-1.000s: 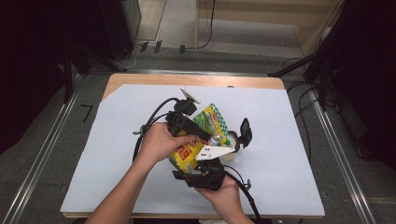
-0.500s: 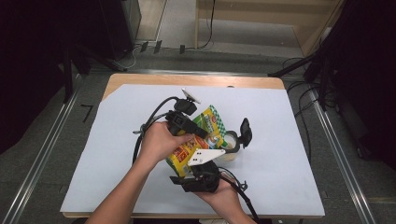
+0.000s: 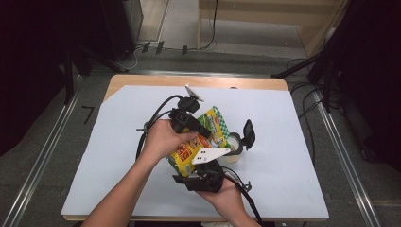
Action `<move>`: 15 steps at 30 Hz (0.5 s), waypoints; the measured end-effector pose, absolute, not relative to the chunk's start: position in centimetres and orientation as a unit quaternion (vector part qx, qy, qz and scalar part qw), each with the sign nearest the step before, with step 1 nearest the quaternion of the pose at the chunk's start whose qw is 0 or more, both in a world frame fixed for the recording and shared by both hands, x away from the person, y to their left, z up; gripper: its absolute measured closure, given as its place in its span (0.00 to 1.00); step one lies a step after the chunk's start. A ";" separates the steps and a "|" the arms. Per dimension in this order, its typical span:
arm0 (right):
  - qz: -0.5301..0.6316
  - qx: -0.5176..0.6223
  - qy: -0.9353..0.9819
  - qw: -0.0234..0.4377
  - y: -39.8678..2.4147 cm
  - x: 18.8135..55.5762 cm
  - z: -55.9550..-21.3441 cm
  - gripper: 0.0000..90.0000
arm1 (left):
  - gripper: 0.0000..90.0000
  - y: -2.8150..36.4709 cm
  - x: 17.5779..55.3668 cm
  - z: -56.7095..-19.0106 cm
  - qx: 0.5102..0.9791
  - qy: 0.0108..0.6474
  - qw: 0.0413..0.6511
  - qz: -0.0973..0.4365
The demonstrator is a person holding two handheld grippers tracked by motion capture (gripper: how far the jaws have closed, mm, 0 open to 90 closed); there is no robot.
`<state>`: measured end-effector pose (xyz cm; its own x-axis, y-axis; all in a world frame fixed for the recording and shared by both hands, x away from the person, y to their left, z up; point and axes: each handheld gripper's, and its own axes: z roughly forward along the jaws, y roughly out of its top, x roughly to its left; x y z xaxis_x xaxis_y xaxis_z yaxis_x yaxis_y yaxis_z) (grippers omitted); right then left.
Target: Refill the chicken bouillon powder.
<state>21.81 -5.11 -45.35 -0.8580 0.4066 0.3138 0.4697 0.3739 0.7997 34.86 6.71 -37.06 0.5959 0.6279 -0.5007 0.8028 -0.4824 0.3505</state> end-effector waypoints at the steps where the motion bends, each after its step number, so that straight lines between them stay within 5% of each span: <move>1: -0.494 -0.265 -0.827 0.034 -5.1 21.9 -45.3 0.69 | 0.97 6.7 35.0 -37.0 0.847 0.424 0.279 -0.155; 15: -0.504 -0.268 -0.820 0.041 -5.1 22.3 -44.8 0.65 | 0.98 5.7 35.4 -35.9 0.860 0.420 0.257 -0.137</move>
<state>22.28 -5.14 -44.84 -0.8530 0.3984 0.3372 0.4809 0.3488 0.8044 35.41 5.65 -35.86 0.6092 0.6518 -0.4517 0.7927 -0.5152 0.3258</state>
